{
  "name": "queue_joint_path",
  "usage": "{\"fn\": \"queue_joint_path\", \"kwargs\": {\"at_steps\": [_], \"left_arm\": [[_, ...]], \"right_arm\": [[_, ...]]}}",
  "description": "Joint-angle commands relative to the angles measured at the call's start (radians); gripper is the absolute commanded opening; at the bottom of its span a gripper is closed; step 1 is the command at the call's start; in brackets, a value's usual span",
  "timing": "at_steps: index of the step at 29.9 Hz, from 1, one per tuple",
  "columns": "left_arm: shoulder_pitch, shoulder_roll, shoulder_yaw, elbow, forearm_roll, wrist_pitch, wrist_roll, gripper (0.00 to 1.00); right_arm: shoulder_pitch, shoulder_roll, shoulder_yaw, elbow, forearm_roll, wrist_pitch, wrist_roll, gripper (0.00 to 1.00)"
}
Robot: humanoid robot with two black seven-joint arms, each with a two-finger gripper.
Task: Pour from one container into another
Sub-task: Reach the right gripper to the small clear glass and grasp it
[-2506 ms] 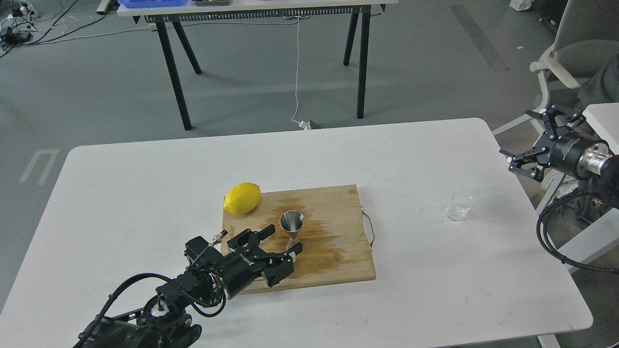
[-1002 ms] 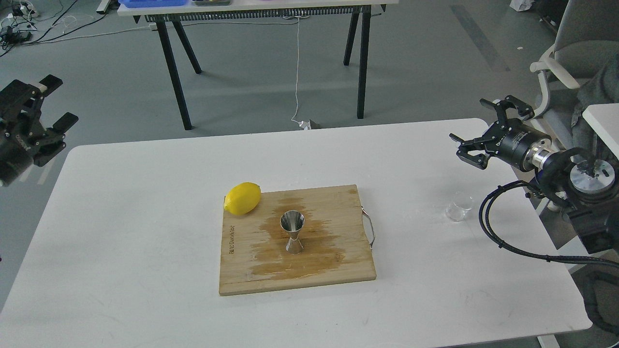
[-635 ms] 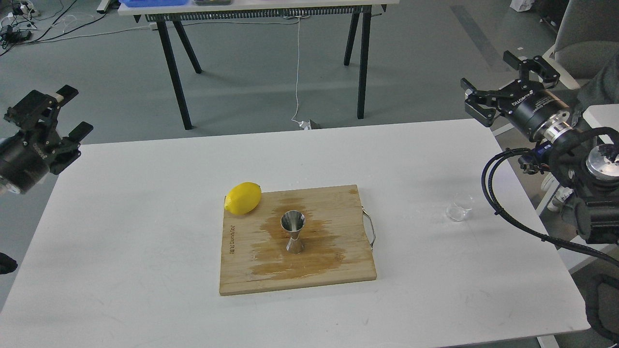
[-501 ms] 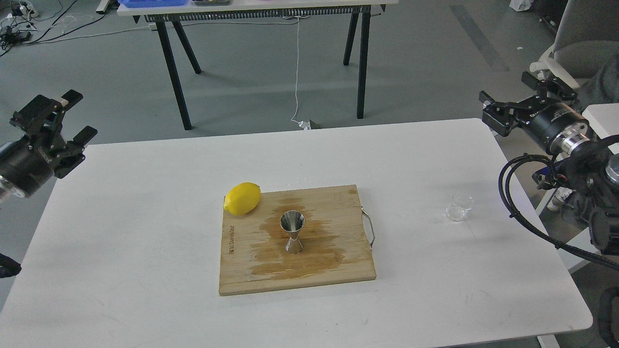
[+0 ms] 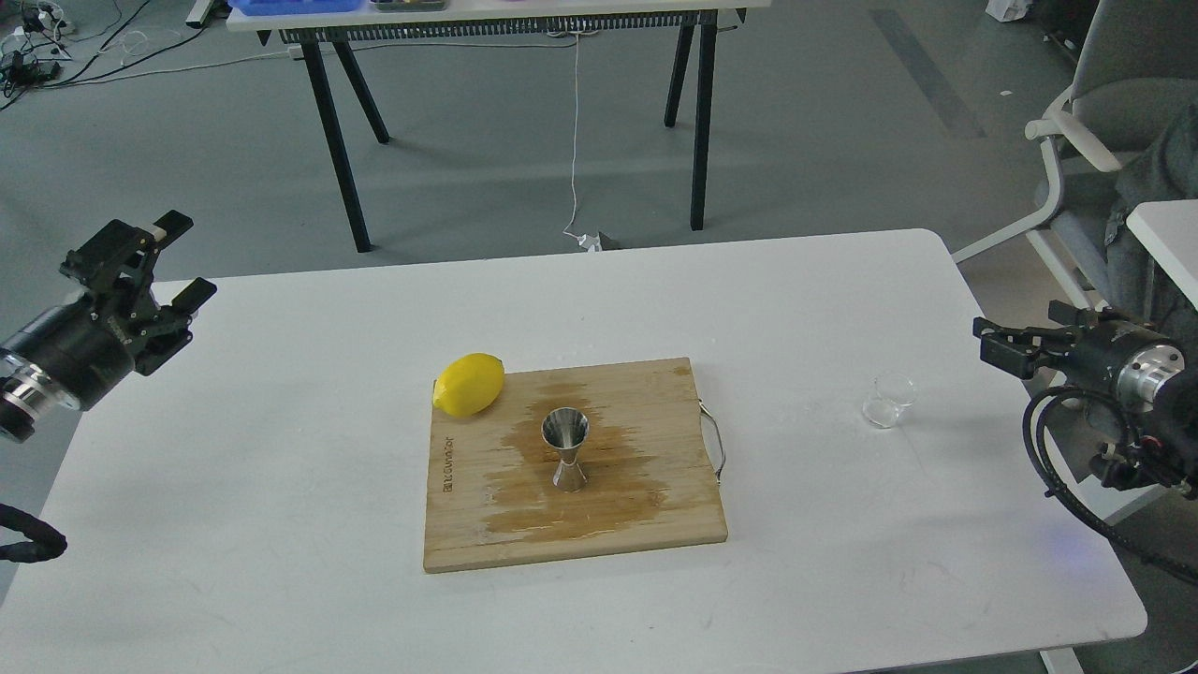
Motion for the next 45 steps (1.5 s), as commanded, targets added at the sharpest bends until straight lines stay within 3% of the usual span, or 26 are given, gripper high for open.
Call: {"fn": "queue_joint_path", "kwargs": {"at_steps": [1,16,36,45], "left_arm": [[0.0,0.0,0.006,0.002,0.0,0.0,0.0,0.99],[0.013,-0.016,0.006,0.004,0.0,0.0,0.0,0.99],[0.016,-0.023,0.006,0.005,0.002,0.0,0.0,0.99],[0.026,-0.031,0.006,0.019,0.002,0.0,0.0,0.99]], "right_arm": [[-0.055,0.0,-0.009,0.033,-0.003,0.0,0.0,0.96],[-0.052,0.079,-0.123,0.019,-0.043,0.0,0.0,0.96],[0.071,0.225,-0.124,-0.154,-0.181,0.013,0.0,0.96],[0.114,0.234,-0.116,-0.165,-0.181,0.024,0.0,0.95]]}}
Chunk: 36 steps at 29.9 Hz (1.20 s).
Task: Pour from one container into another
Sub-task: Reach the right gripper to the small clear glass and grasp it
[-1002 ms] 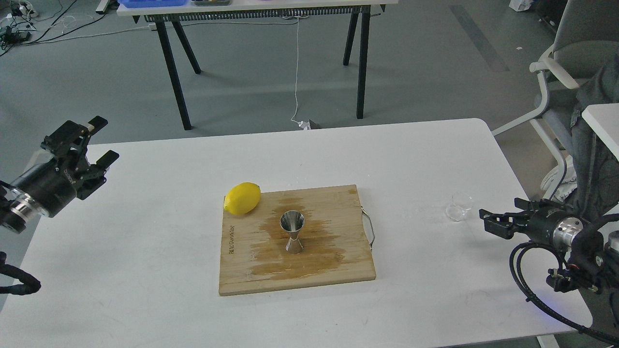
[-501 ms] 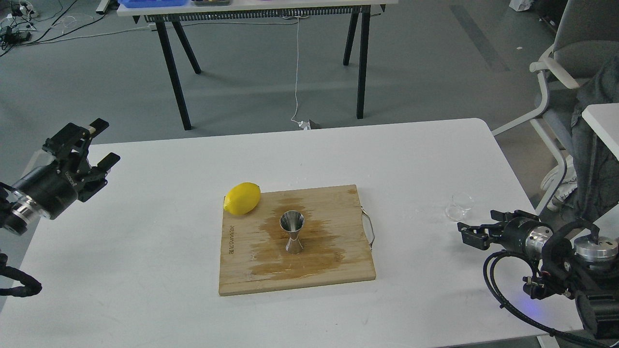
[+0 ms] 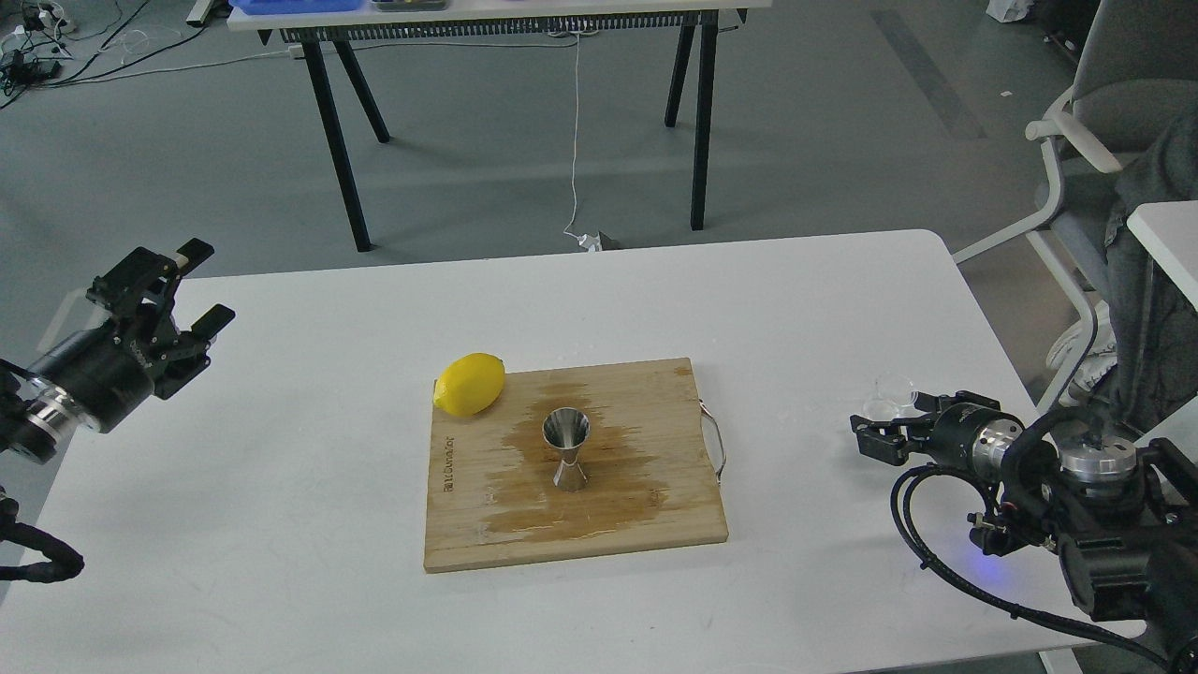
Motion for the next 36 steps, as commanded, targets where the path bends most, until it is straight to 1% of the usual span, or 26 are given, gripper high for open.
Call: {"fn": "queue_joint_path", "kwargs": {"at_steps": [1,9,12,15,20,22,25,27,31,36], "left_arm": [[0.001,-0.005,0.0,0.004,-0.001,0.0,0.0,0.99],[0.007,-0.005,0.0,0.007,0.0,0.0,0.0,0.99],[0.007,-0.007,0.0,0.019,-0.001,0.0,0.0,0.99],[0.007,-0.008,0.0,0.027,-0.001,0.0,0.0,0.99],[0.008,-0.013,0.0,0.029,0.0,0.0,0.0,0.99],[0.008,-0.014,0.0,0.036,-0.001,0.0,0.0,0.99],[0.007,-0.017,0.0,0.042,0.0,0.0,0.0,0.99],[0.007,-0.017,0.0,0.042,0.0,0.0,0.0,0.99],[0.007,-0.017,0.0,0.044,0.0,0.0,0.0,0.99],[0.008,-0.02,0.0,0.056,-0.001,0.0,0.0,0.99]], "right_arm": [[0.011,0.0,0.006,-0.009,0.0,0.007,0.0,0.94],[0.034,0.0,0.009,-0.052,0.0,0.019,0.0,0.89],[0.036,0.0,0.009,-0.058,0.0,0.03,0.0,0.83],[0.045,0.0,0.0,-0.061,0.0,0.033,0.0,0.8],[0.048,0.014,-0.001,-0.078,0.0,0.039,0.0,0.66],[0.05,0.014,-0.001,-0.078,0.0,0.04,0.0,0.58],[0.048,0.014,-0.003,-0.079,0.0,0.04,0.0,0.51],[0.048,0.014,-0.006,-0.081,0.0,0.04,0.0,0.43],[0.048,0.014,-0.006,-0.081,-0.002,0.043,0.0,0.33],[0.045,0.014,-0.006,-0.079,-0.003,0.054,0.0,0.26]]}}
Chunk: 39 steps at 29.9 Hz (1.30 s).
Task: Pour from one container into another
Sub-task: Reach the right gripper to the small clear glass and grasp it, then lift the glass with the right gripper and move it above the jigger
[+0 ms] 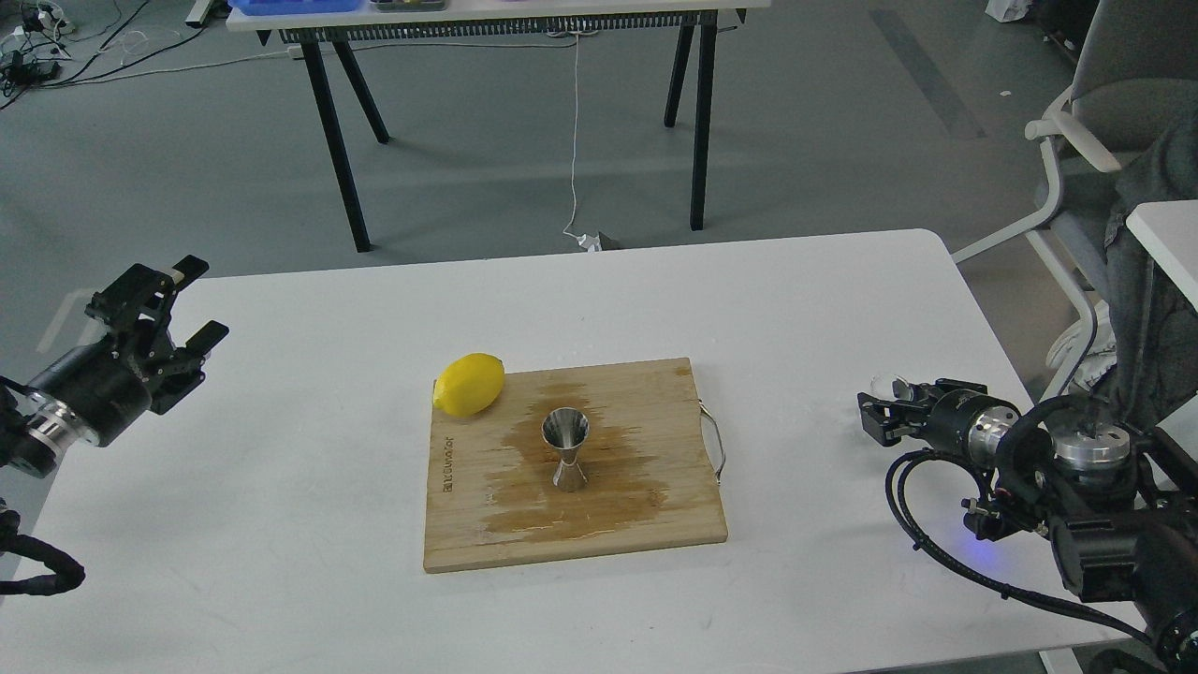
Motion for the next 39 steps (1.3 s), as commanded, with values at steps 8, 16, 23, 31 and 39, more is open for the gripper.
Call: {"fn": "queue_joint_path", "kwargs": {"at_steps": [8,16,23,31,39], "left_arm": [[0.0,-0.002,0.0,0.004,0.0,0.0,0.0,0.99],[0.0,-0.008,0.0,0.003,0.0,0.0,0.0,0.99],[0.0,-0.016,0.002,0.003,0.0,0.0,0.0,0.99],[-0.002,-0.043,0.002,0.003,0.0,0.0,0.0,0.99],[-0.002,-0.048,0.002,0.003,0.0,0.0,0.0,0.99]], "right_arm": [[0.0,0.0,-0.02,0.004,-0.001,0.007,0.0,0.18],[0.037,-0.002,-0.028,0.049,-0.002,0.005,0.0,0.17],[0.236,-0.022,-0.144,0.056,-0.048,0.002,0.0,0.16],[0.537,-0.006,-0.457,0.049,-0.165,0.002,0.0,0.16],[0.68,0.083,-0.664,0.085,-0.306,0.008,0.0,0.16]]}}
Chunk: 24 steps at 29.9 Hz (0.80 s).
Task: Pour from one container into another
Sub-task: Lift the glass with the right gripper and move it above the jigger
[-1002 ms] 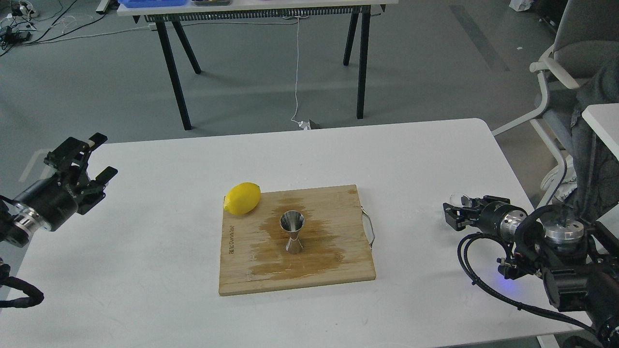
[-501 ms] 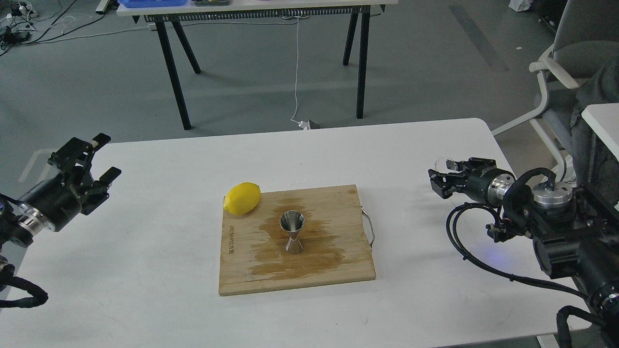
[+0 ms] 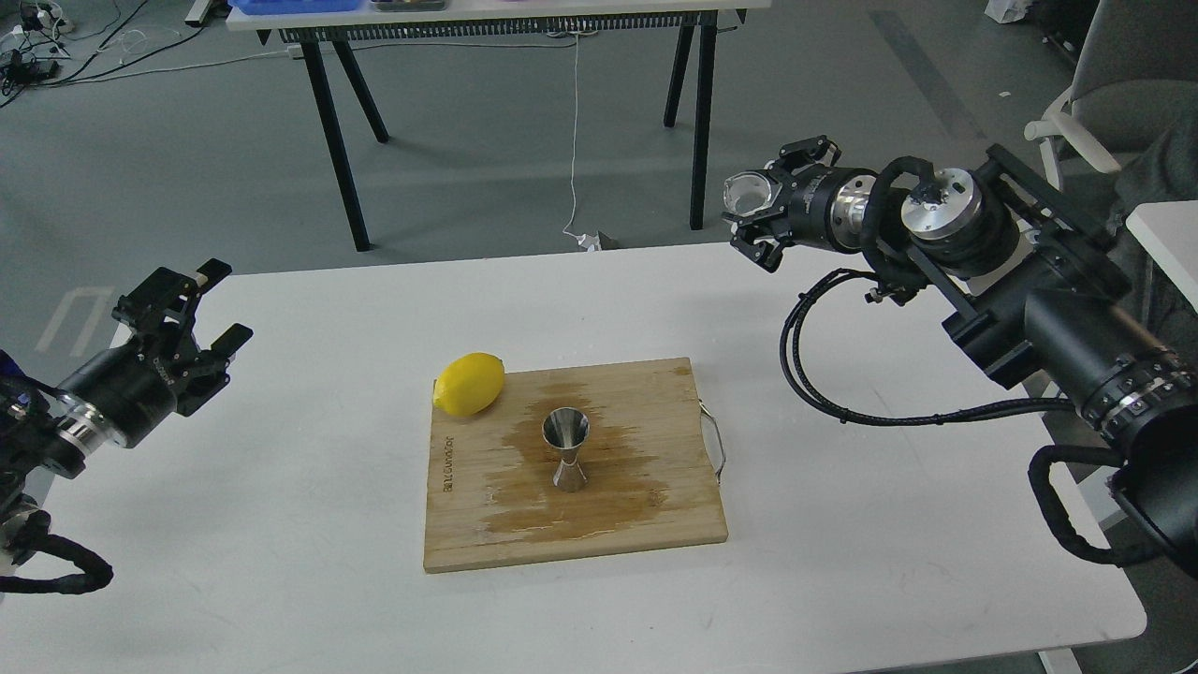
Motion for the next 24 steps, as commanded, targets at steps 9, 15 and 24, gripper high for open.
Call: {"fn": "queue_joint_path", "kwargs": {"at_steps": [9,15,24], "left_arm": [[0.001,-0.015,0.0,0.0,0.0,0.0,0.0,0.99],[0.001,-0.016,0.0,0.0,0.0,0.0,0.0,0.99],[0.001,-0.025,0.0,0.0,0.002,0.0,0.0,0.99]], "right_arm": [[0.13,0.093,-0.304,0.149,-0.167,0.048,0.0,0.16],[0.145,0.088,-0.378,0.229,-0.244,0.111,0.0,0.16],[0.144,0.034,-0.475,0.353,-0.359,0.204,0.0,0.16]]}}
